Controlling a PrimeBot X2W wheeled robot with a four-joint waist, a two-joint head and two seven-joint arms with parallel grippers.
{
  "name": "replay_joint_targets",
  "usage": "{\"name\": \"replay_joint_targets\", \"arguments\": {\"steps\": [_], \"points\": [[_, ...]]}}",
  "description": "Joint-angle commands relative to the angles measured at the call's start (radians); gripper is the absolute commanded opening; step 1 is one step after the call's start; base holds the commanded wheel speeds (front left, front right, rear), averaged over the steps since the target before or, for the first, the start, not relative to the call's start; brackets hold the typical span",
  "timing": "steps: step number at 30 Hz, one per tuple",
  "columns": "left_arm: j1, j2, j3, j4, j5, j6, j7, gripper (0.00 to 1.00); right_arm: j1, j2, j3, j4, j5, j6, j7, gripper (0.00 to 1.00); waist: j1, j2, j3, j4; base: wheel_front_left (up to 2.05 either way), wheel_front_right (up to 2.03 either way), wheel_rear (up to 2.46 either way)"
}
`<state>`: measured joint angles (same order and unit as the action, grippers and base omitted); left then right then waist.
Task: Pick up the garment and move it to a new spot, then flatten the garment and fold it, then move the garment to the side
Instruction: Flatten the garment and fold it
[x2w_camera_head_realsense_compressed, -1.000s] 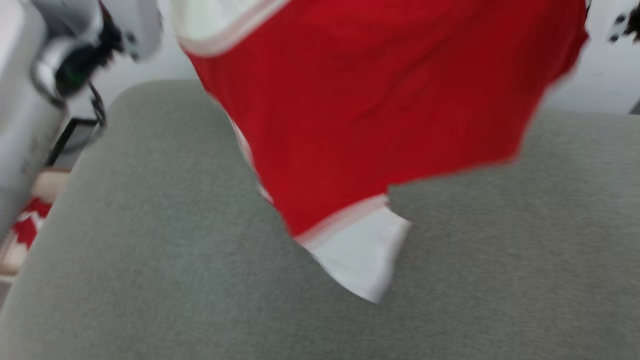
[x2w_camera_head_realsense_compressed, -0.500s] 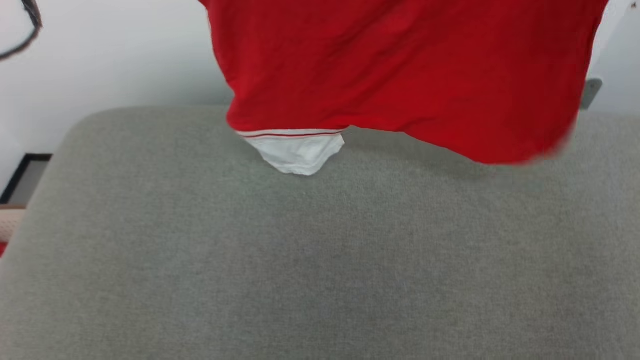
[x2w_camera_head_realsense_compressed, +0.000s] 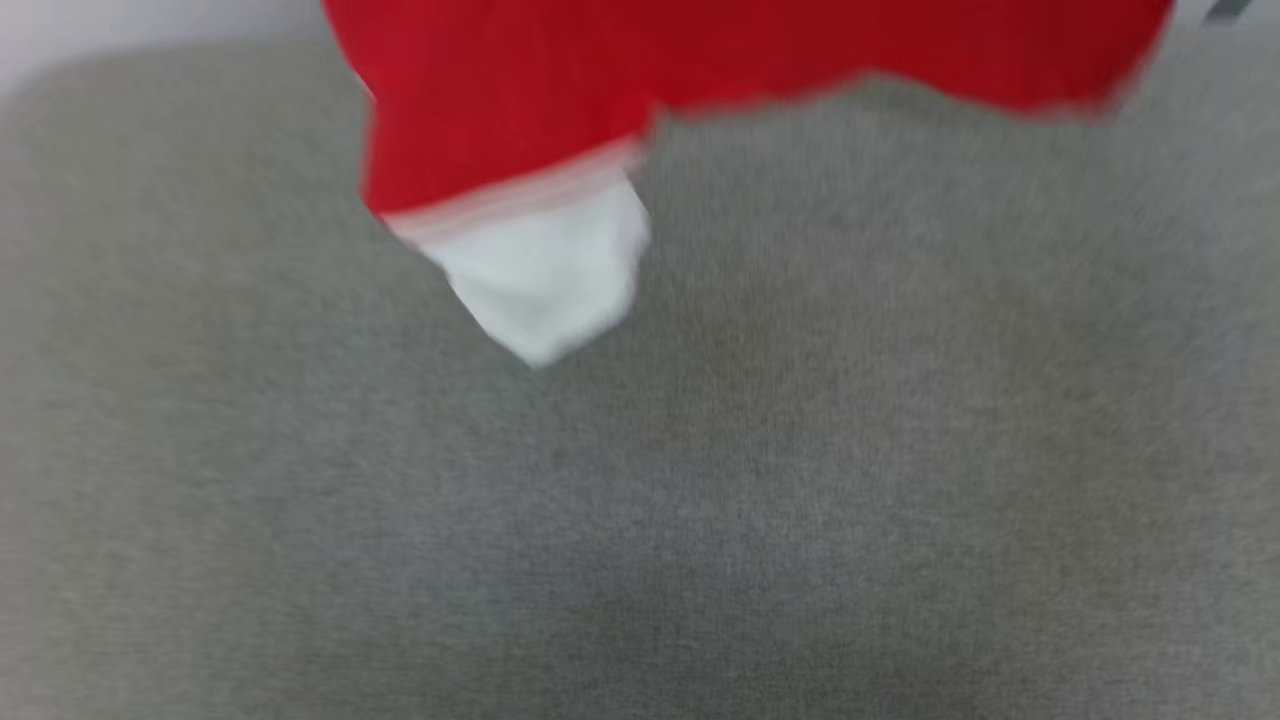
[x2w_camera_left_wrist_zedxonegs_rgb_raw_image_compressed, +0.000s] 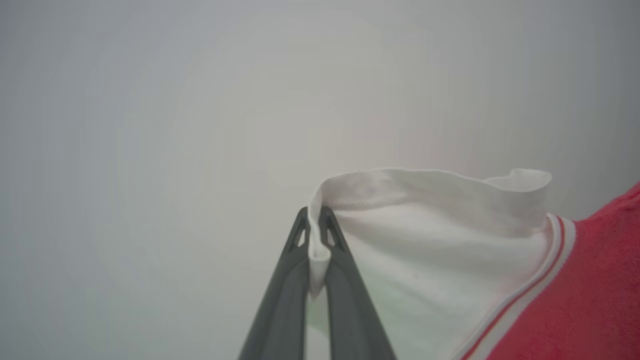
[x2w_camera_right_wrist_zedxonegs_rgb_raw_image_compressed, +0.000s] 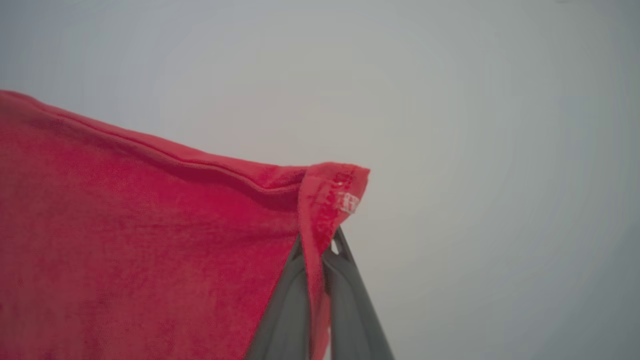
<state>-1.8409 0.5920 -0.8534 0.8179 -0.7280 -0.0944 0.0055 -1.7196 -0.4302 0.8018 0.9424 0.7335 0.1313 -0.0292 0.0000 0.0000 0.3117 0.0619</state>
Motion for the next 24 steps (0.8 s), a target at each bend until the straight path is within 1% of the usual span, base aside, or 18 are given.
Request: {"name": "replay_joint_targets", "arguments": {"steps": [1, 4, 6, 7, 8, 10, 12, 14, 16, 19, 22, 24], "points": [[-0.052, -0.024, 0.007, 0.030, 0.024, 0.026, -0.058, 0.00, -0.050, 0.028, -0.029, 0.054, -0.051, -0.001, -0.086, 0.00, 0.0000, 0.0000, 0.219, -0.045, 0.00, 0.00, 0.00], [-0.154, -0.050, 0.025, 0.058, 0.058, 0.048, -0.173, 0.00, -0.137, 0.063, -0.079, 0.144, -0.137, -0.001, -0.200, 0.00, 0.0000, 0.0000, 0.313, -0.033, 0.00, 0.00, 0.00], [-0.210, -0.068, 0.034, 0.067, 0.085, 0.055, -0.234, 0.00, -0.182, 0.077, -0.109, 0.179, -0.210, -0.001, -0.229, 0.00, 0.0000, 0.0000, 0.366, -0.018, 0.00, 0.00, 0.00], [-0.210, -0.068, 0.034, 0.067, 0.085, 0.055, -0.234, 0.00, -0.182, 0.077, -0.109, 0.179, -0.210, -0.001, -0.229, 0.00, 0.0000, 0.0000, 0.366, -0.018, 0.00, 0.00, 0.00], [-0.230, -0.079, 0.047, 0.072, 0.082, 0.060, -0.249, 0.00, -0.201, 0.080, -0.127, 0.186, -0.243, -0.001, -0.233, 0.00, 0.0000, 0.0000, 0.391, -0.009, 0.00, 0.00, 0.00], [-0.263, -0.097, 0.064, 0.055, 0.098, 0.047, -0.265, 0.00, -0.227, 0.071, -0.186, 0.149, -0.311, -0.001, -0.235, 0.00, 0.0000, 0.0000, 0.441, 0.011, 0.00, 0.00, 0.00], [-0.270, -0.106, 0.100, 0.020, 0.103, 0.038, -0.270, 0.00, -0.193, 0.069, -0.242, 0.126, -0.364, -0.001, -0.236, 0.00, 0.0000, 0.0000, 0.484, 0.029, 0.00, 0.00, 0.00], [-0.215, -0.112, 0.133, -0.014, 0.117, 0.034, -0.268, 0.00, -0.149, 0.079, -0.282, 0.106, -0.409, -0.001, -0.236, 0.00, 0.0000, 0.0000, 0.513, 0.043, 0.00, 0.00, 0.00], [-0.147, -0.121, 0.162, -0.035, 0.131, 0.027, -0.268, 0.00, -0.096, 0.094, -0.302, 0.109, -0.440, -0.001, -0.236, 0.00, 0.0000, 0.0000, 0.519, 0.054, 0.00, 0.00, 0.00], [-0.072, -0.134, 0.188, -0.038, 0.148, 0.012, -0.270, 0.00, -0.032, 0.103, -0.312, 0.125, -0.471, -0.001, -0.237, 0.00, 0.0000, 0.0000, 0.499, 0.072, 0.00, 0.00, 0.00], [0.007, -0.147, 0.195, -0.024, 0.148, -0.009, -0.270, 0.00, 0.017, 0.100, -0.303, 0.142, -0.476, -0.001, -0.237, 0.00, 0.0000, 0.0000, 0.469, 0.091, 0.00, 0.00, 0.00], [0.064, -0.157, 0.184, 0.008, 0.131, -0.021, -0.269, 0.00, 0.053, 0.094, -0.291, 0.157, -0.456, -0.001, -0.236, 0.00, 0.0000, 0.0000, 0.436, 0.106, 0.00, 0.00, 0.00]]}}
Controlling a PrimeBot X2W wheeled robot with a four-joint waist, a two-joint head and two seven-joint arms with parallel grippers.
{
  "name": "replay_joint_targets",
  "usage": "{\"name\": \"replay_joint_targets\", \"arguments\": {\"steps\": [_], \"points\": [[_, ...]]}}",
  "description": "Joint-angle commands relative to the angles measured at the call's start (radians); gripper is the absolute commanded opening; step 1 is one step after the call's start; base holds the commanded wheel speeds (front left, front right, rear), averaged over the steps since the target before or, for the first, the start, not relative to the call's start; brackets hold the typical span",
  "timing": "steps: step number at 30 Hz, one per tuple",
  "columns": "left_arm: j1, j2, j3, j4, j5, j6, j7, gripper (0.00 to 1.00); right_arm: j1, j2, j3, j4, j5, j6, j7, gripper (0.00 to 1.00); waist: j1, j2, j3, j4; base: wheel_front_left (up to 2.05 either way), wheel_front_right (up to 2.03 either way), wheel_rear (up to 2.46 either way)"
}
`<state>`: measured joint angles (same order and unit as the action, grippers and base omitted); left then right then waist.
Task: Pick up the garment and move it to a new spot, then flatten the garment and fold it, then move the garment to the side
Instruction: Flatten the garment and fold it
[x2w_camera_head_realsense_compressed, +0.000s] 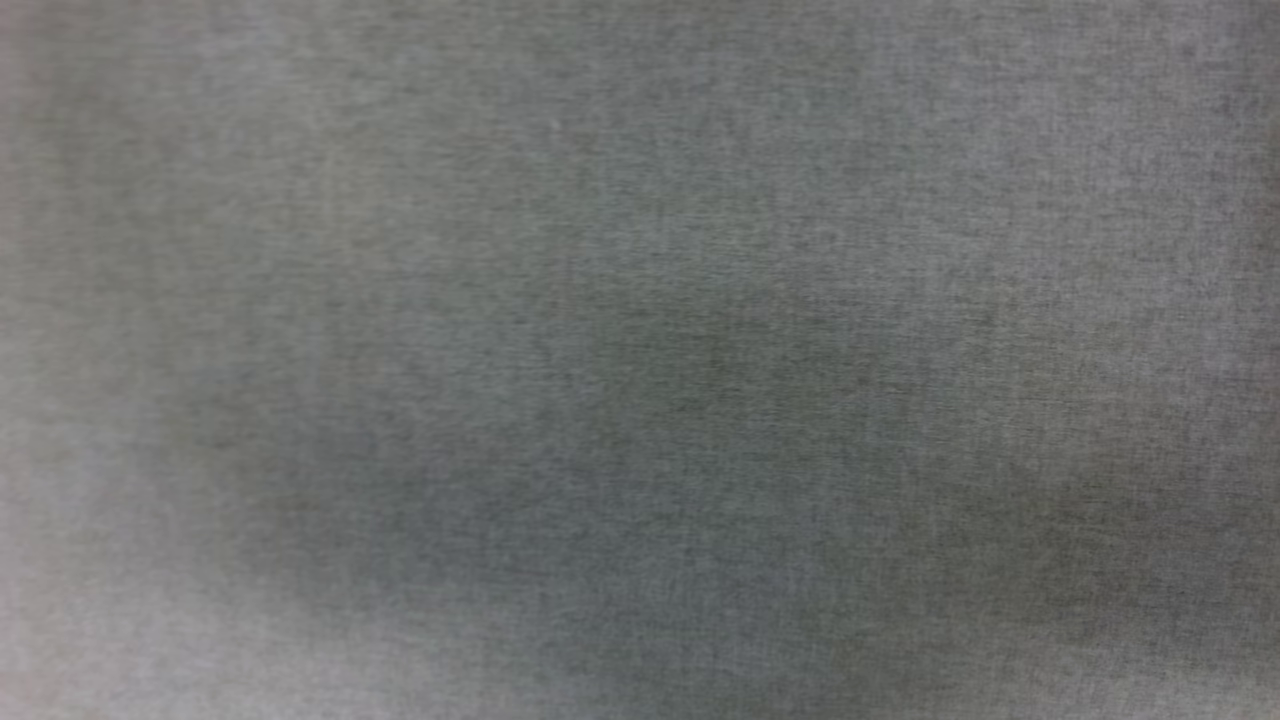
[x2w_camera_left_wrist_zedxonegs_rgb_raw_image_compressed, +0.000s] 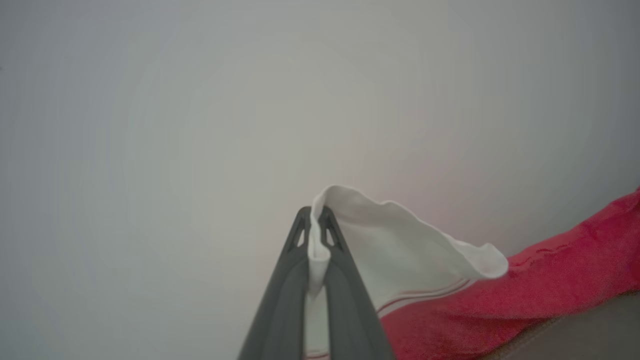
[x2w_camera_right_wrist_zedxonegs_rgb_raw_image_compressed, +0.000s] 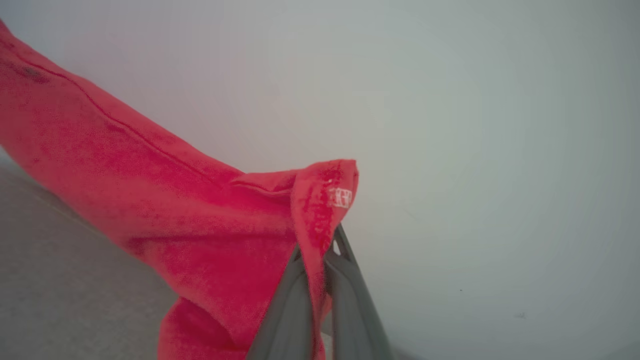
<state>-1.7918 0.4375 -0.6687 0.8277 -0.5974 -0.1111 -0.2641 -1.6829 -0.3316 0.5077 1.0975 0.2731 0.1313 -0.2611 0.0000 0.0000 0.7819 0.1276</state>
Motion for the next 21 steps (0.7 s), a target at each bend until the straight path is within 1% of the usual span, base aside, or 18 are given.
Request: {"name": "replay_joint_targets", "arguments": {"steps": [1, 4, 5, 8, 12, 16, 18, 21], "points": [[0.025, -0.002, -0.006, 0.005, -0.009, -0.008, 0.001, 0.00, 0.022, -0.009, 0.015, 0.003, 0.006, -0.001, -0.004, 0.00, 0.0000, 0.0000, -0.050, 0.045, 0.00, 0.00, 0.00], [0.093, -0.009, -0.038, 0.016, -0.052, -0.018, 0.015, 0.00, 0.075, -0.025, 0.043, -0.001, 0.064, -0.001, 0.005, 0.00, 0.0000, 0.0000, -0.116, 0.063, 0.00, 0.00, 0.00], [0.127, -0.009, -0.058, 0.007, -0.075, -0.018, 0.040, 0.00, 0.100, -0.034, 0.068, -0.008, 0.074, -0.001, 0.017, 0.00, 0.0000, 0.0000, -0.140, 0.068, 0.00, 0.00, 0.00], [0.214, 0.020, -0.128, -0.071, -0.151, -0.018, 0.096, 0.00, 0.165, -0.075, 0.121, -0.049, 0.140, -0.001, 0.047, 0.00, 0.0000, 0.0000, -0.205, 0.084, 0.00, 0.00, 0.00], [0.342, 0.096, -0.204, -0.193, -0.239, -0.019, 0.169, 0.00, 0.293, -0.129, 0.184, -0.127, 0.246, -0.001, 0.091, 0.00, 0.0000, 0.0000, -0.295, 0.089, 0.00, 0.00, 0.00], [0.491, 0.184, -0.241, -0.302, -0.305, -0.019, 0.234, 0.00, 0.438, -0.194, 0.229, -0.236, 0.365, -0.001, 0.145, 0.00, 0.0000, 0.0000, -0.376, 0.083, 0.00, 0.00, 0.00], [0.583, 0.216, -0.247, -0.372, -0.347, -0.003, 0.259, 0.00, 0.510, -0.236, 0.237, -0.289, 0.414, -0.001, 0.164, 0.00, 0.0000, 0.0000, -0.415, 0.080, 0.00, 0.00, 0.00], [0.721, 0.278, -0.262, -0.501, -0.389, 0.055, 0.287, 0.00, 0.620, -0.289, 0.242, -0.364, 0.475, -0.001, 0.193, 0.00, 0.0000, 0.0000, -0.459, 0.077, 0.00, 0.00, 0.00]]}}
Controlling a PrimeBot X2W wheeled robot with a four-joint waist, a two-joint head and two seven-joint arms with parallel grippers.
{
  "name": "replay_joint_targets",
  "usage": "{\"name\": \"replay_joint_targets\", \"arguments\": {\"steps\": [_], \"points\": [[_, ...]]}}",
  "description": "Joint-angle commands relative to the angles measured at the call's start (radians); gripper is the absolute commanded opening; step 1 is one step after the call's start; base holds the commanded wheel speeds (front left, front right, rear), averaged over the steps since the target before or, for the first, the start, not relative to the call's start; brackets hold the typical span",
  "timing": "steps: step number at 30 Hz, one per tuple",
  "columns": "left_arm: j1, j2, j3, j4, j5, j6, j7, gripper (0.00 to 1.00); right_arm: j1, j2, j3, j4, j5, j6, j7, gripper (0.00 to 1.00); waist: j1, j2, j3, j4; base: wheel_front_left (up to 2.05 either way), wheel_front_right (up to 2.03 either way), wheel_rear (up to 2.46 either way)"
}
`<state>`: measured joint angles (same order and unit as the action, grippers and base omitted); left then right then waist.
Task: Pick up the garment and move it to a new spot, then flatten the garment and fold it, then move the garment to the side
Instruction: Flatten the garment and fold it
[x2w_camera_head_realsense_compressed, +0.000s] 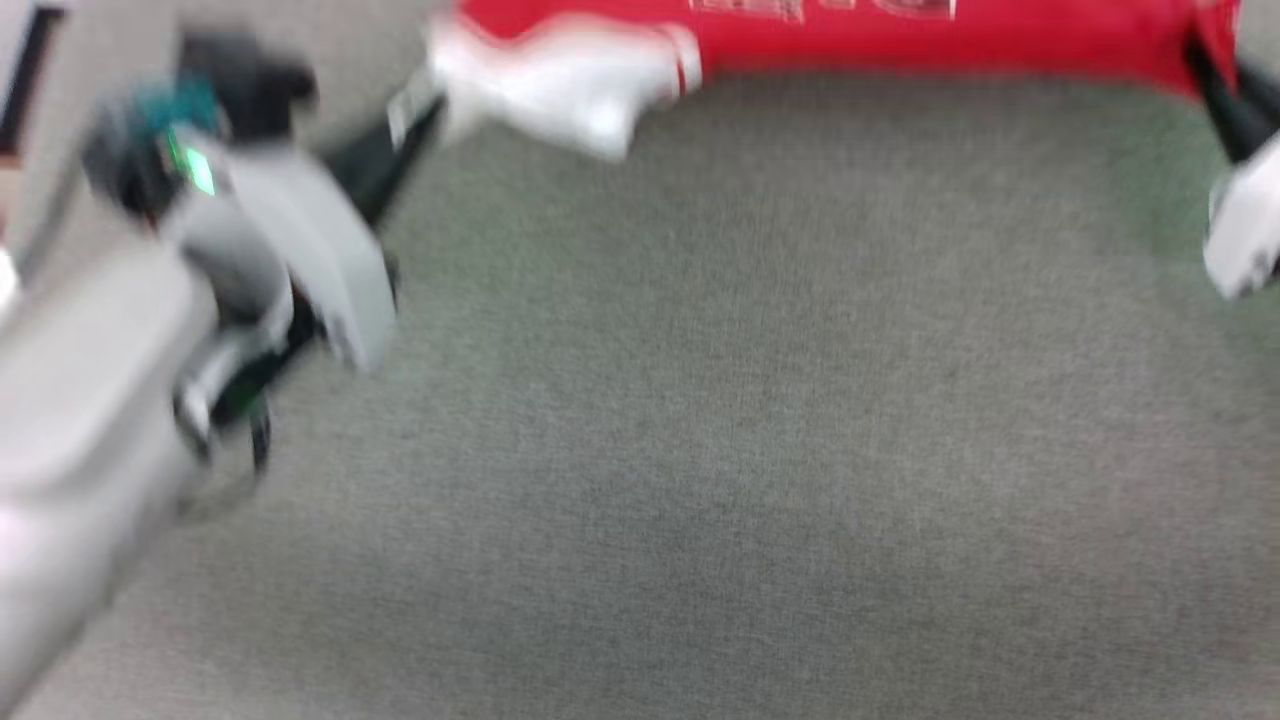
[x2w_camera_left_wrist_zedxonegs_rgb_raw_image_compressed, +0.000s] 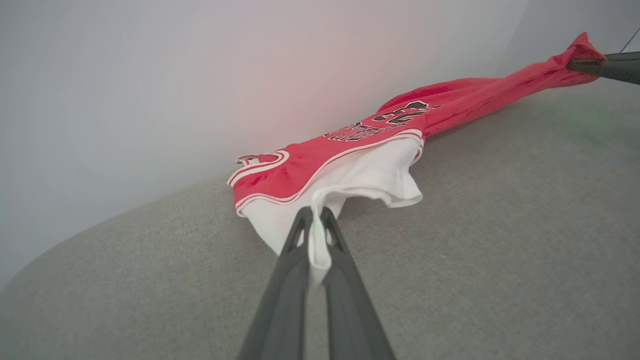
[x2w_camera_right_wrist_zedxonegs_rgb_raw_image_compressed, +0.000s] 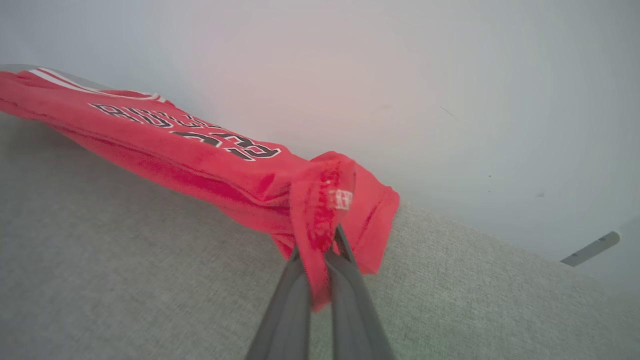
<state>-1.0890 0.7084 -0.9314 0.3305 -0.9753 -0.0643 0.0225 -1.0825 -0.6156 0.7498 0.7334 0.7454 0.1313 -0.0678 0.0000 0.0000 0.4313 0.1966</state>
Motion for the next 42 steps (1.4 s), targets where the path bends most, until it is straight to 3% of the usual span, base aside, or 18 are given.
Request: {"name": "replay_joint_targets", "arguments": {"steps": [1, 7, 13, 22, 31, 36, 41, 42], "points": [[0.064, 0.025, -0.001, -0.051, -0.026, 0.033, 0.008, 0.00, 0.050, -0.022, -0.002, -0.025, 0.018, -0.001, 0.004, 0.00, 0.0000, 0.0000, -0.120, 0.007, 0.00, 0.00, 0.00], [0.310, 0.134, -0.028, -0.323, -0.074, 0.197, 0.009, 0.00, 0.268, -0.094, -0.049, -0.163, 0.088, -0.001, 0.025, 0.00, 0.0000, 0.0000, -0.184, 0.002, 0.00, 0.00, 0.00], [0.517, 0.222, -0.054, -0.513, -0.129, 0.347, -0.005, 0.00, 0.484, -0.131, -0.112, -0.290, 0.082, -0.001, 0.044, 0.00, 0.0000, 0.0000, -0.227, -0.011, 0.00, 0.00, 0.00], [0.738, 0.298, -0.088, -0.664, -0.199, 0.490, -0.049, 0.00, 0.838, -0.154, -0.273, -0.472, 0.052, -0.001, 0.101, 0.00, 0.0000, 0.0000, -0.252, -0.004, 0.00, 0.00, 0.00], [0.847, 0.321, -0.108, -0.738, -0.250, 0.551, -0.065, 0.00, 1.105, -0.108, -0.439, -0.643, 0.006, -0.001, 0.196, 0.00, 0.0000, 0.0000, -0.240, -0.005, 0.00, 0.00, 0.00], [0.788, 0.360, -0.076, -0.768, -0.216, 0.558, -0.061, 0.00, 1.147, -0.059, -0.526, -0.719, -0.017, -0.001, 0.237, 0.00, 0.0000, 0.0000, -0.229, -0.016, 0.00, 0.00, 0.00], [0.700, 0.405, -0.049, -0.786, -0.167, 0.539, -0.019, 0.00, 1.108, -0.029, -0.569, -0.774, -0.042, -0.001, 0.285, 0.00, 0.0000, 0.0000, -0.222, -0.041, 0.00, 0.00, 0.00], [0.636, 0.420, -0.038, -0.788, -0.131, 0.516, 0.015, 0.00, 1.076, -0.021, -0.584, -0.787, -0.058, -0.001, 0.309, 0.00, 0.0000, 0.0000, -0.216, -0.052, 0.00, 0.00, 0.00]]}}
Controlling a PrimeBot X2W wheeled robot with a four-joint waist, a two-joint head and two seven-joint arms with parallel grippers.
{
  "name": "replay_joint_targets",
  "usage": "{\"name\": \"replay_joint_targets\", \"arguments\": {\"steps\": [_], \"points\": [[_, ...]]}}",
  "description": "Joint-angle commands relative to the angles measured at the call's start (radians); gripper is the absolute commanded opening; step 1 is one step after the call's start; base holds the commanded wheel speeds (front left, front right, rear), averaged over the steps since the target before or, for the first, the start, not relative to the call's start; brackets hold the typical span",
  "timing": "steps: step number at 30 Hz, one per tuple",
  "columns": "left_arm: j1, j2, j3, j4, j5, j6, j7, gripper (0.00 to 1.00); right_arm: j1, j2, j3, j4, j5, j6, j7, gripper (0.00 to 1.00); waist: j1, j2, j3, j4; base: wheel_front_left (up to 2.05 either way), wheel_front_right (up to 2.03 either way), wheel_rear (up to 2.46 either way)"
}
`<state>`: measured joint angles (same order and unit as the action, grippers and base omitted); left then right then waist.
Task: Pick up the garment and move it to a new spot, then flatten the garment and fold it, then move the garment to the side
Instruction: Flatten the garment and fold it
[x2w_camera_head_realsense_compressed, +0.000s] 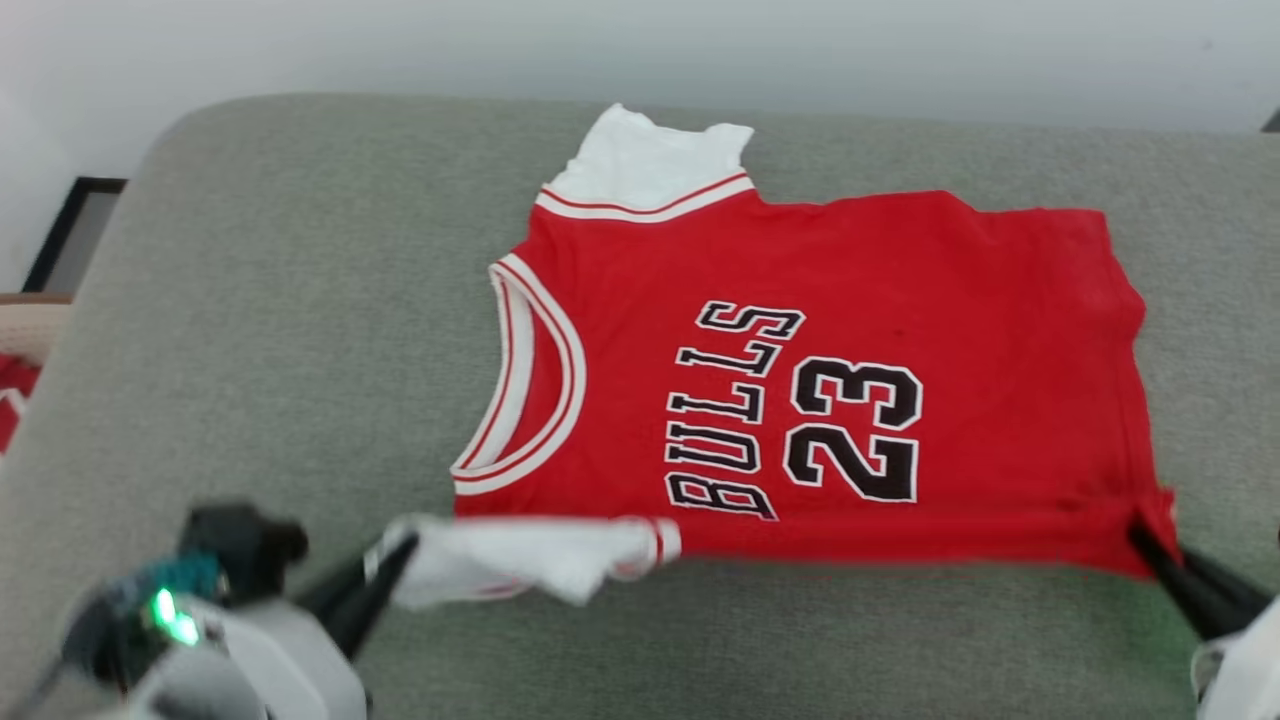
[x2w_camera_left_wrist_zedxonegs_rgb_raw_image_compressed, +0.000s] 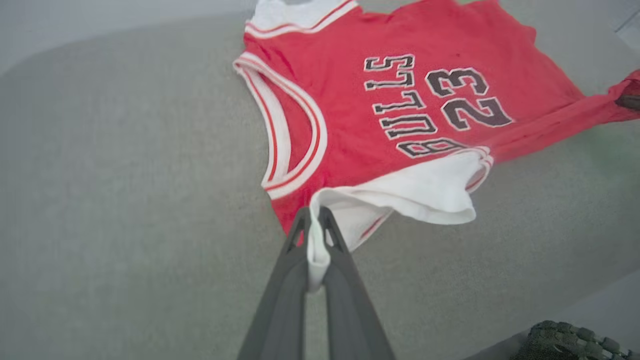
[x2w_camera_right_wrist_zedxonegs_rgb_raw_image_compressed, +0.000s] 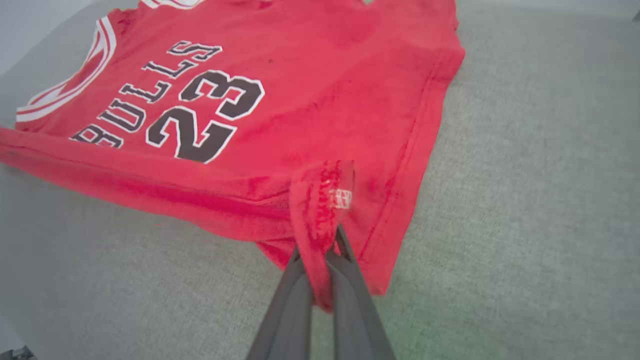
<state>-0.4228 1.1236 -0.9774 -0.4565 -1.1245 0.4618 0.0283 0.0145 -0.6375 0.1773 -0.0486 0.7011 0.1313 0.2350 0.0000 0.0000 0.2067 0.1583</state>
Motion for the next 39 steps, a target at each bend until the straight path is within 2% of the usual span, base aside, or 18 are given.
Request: {"name": "replay_joint_targets", "arguments": {"steps": [1, 4, 8, 14, 22, 28, 33, 37, 38, 39], "points": [[-0.030, 0.005, 0.008, -0.001, 0.018, -0.010, 0.009, 0.00, -0.021, 0.001, -0.011, -0.005, -0.014, -0.001, 0.007, 0.00, 0.0000, 0.0000, 0.008, -0.014, 0.00, 0.00, 0.00], [-0.126, -0.005, 0.020, 0.031, 0.059, -0.064, 0.067, 0.00, -0.089, 0.020, -0.022, -0.004, -0.036, -0.001, 0.038, 0.00, 0.0000, 0.0000, 0.020, -0.031, 0.00, 0.00, 0.00], [-0.260, -0.066, 0.027, 0.143, 0.090, -0.170, 0.129, 0.00, -0.195, 0.040, -0.014, 0.034, -0.069, -0.001, 0.075, 0.00, 0.0000, 0.0000, 0.042, -0.044, 0.00, 0.00, 0.00], [-0.416, -0.212, 0.015, 0.405, 0.100, -0.339, 0.165, 0.00, -0.352, 0.073, 0.014, 0.158, -0.095, -0.001, 0.118, 0.00, 0.0000, 0.0000, 0.088, -0.053, 0.00, 0.00, 0.00], [-0.532, -0.368, -0.014, 0.749, 0.084, -0.497, 0.194, 0.00, -0.505, 0.102, 0.081, 0.317, -0.086, -0.001, 0.187, 0.00, 0.0000, 0.0000, 0.151, -0.066, 0.00, 0.00, 0.00], [-0.571, -0.469, -0.038, 0.953, 0.042, -0.559, 0.237, 0.00, -0.569, 0.107, 0.139, 0.380, -0.058, -0.001, 0.216, 0.00, 0.0000, 0.0000, 0.182, -0.073, 0.00, 0.00, 0.00], [-0.581, -0.527, -0.045, 1.082, -0.013, -0.577, 0.288, 0.00, -0.601, 0.106, 0.180, 0.419, -0.035, -0.001, 0.232, 0.00, 0.0000, 0.0000, 0.191, -0.077, 0.00, 0.00, 0.00], [-0.586, -0.552, -0.046, 1.155, -0.042, -0.583, 0.317, 0.00, -0.621, 0.101, 0.197, 0.440, -0.016, -0.001, 0.245, 0.00, 0.0000, 0.0000, 0.188, -0.078, 0.00, 0.00, 0.00], [-0.590, -0.554, -0.047, 1.169, -0.047, -0.583, 0.324, 0.01, -0.626, 0.099, 0.200, 0.445, -0.011, -0.001, 0.249, 0.00, 0.0000, 0.0000, 0.186, -0.078, 0.00, 0.00, 0.00], [-0.594, -0.558, -0.043, 1.179, -0.054, -0.585, 0.324, 0.13, -0.630, 0.096, 0.202, 0.448, -0.007, -0.001, 0.254, 0.00, 0.0000, 0.0000, 0.183, -0.077, 0.00, 0.00, 0.00]]}}
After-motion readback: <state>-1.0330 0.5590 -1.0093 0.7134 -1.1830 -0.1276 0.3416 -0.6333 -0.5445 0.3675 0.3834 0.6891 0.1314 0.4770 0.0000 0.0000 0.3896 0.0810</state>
